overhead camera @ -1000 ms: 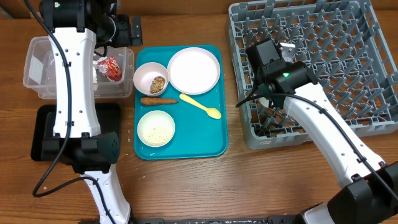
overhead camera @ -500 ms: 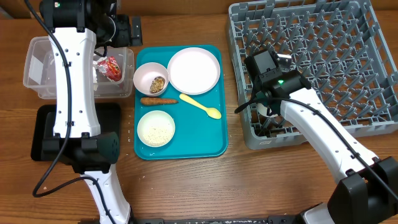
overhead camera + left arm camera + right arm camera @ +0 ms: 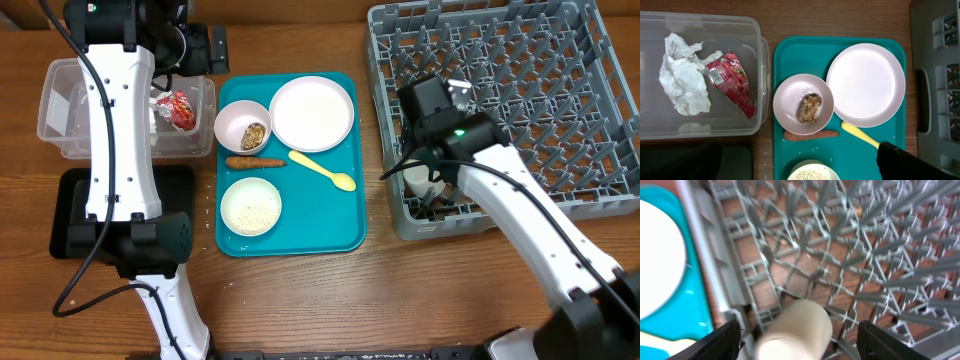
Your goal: Sort waste into correct bins and load items into the dishwasher
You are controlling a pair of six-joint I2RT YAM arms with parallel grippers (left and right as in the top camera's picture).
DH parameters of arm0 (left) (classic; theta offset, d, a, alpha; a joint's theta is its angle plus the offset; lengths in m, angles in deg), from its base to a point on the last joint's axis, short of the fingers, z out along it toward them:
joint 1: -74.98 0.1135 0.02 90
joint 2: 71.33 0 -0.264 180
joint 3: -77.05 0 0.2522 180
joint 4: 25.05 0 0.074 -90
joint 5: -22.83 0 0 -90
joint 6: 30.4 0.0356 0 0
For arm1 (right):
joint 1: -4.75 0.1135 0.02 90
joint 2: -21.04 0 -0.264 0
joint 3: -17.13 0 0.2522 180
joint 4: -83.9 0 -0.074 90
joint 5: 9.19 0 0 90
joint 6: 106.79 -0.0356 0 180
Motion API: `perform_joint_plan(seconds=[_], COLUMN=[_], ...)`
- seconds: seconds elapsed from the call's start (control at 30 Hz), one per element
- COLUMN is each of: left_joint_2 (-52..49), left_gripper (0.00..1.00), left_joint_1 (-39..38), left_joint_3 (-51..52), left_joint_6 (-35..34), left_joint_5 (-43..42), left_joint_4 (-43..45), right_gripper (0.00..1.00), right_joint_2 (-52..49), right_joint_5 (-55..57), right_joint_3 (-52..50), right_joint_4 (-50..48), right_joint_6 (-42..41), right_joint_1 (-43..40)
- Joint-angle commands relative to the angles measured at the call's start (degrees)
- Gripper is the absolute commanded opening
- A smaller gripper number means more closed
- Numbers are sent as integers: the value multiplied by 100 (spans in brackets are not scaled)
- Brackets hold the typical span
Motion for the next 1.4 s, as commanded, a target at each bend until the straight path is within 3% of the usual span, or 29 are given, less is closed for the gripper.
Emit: perform_joint_plan(seconds=[0.0, 0.33, 0.77, 0.9, 1.1, 1.23, 1.37], left_joint_2=[44, 59, 59, 44, 68, 122, 417], left_gripper=[100, 100, 100, 100, 100, 100, 100], left_joint_1=[-37, 90, 208, 61, -603, -1279, -1790], left_joint_3=[-83, -87, -85, -37, 743, 1775, 2767], left_joint_6=[-13, -15, 212, 691, 280, 11, -704], left_joint_5=[42, 35, -15, -428, -697, -439, 90], left_joint_4=[22, 55, -323, -732, -859, -859, -859], right_gripper=[76, 76, 71, 71, 75, 77, 78], right_joint_2=[579, 562, -223, -315, -7, 291, 468], right_joint_5=[-313, -3180, -3174, -3169, -3171, -3171, -3150], right_joint_3=[470, 531, 529, 531, 564, 568, 568], right_joint_4=[-33, -774, -1209, -1196, -1069, -621, -225], right_joint_6=[297, 417, 328, 245, 249, 293, 448], right_joint_1=[44, 192, 975, 977, 326, -466, -1156])
